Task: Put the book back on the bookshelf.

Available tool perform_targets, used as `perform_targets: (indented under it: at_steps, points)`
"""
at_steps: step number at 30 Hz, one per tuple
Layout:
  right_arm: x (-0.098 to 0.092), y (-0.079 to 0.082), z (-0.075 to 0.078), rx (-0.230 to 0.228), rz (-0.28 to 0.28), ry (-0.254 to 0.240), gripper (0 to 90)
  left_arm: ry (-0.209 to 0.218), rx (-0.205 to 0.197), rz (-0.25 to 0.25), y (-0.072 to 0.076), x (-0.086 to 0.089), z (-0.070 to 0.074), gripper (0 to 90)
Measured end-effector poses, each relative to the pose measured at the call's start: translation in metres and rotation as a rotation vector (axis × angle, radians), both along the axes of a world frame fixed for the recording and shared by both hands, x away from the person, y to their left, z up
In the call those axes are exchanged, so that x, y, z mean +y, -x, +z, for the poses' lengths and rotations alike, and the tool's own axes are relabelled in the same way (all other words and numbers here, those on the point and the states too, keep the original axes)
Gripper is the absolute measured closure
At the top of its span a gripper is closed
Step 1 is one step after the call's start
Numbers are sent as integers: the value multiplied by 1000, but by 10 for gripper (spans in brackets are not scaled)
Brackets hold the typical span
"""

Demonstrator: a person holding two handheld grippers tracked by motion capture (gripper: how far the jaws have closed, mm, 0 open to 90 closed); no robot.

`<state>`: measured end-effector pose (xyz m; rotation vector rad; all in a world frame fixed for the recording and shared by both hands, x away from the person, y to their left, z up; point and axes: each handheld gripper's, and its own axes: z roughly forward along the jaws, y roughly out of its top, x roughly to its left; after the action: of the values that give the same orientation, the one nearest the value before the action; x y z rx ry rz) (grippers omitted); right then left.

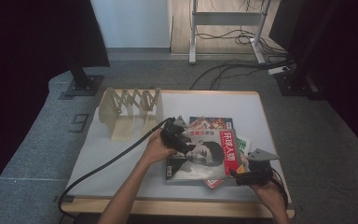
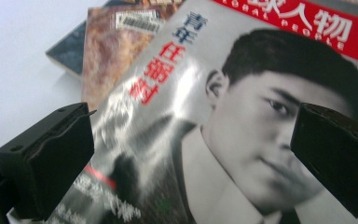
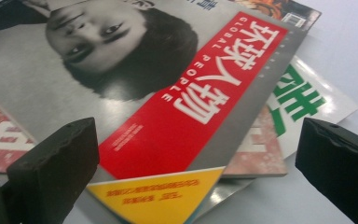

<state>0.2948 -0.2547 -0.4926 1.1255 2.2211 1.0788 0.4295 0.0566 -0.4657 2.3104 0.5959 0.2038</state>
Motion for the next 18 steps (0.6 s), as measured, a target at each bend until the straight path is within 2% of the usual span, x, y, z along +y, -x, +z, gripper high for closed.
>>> perform_targets:
  at_steps: [2, 4, 5, 8, 9, 14, 18]
  points:
    - [2, 4, -2, 0, 6, -1, 0, 18, 24, 1, -7, 0, -3, 0]
    - [3, 5, -3, 1, 8, -2, 0, 5, 21, -2, -9, -1, -5, 0]
    - [3, 6, -4, 3, 10, -2, 0, -14, 5, -1, -9, -3, -8, 0]
    - [5, 8, -9, 15, 14, 3, 0, -25, 11, -3, -13, -7, -13, 0]
    - [5, 9, -12, 18, 16, 4, 0, -42, 7, -1, -16, -9, -16, 0]
    - [7, 10, -16, 22, 21, 3, 0, -40, 14, 11, -22, -12, -25, 0]
    - [7, 12, -19, 29, 26, 5, 0, -30, 4, 22, -25, -12, -28, 0]
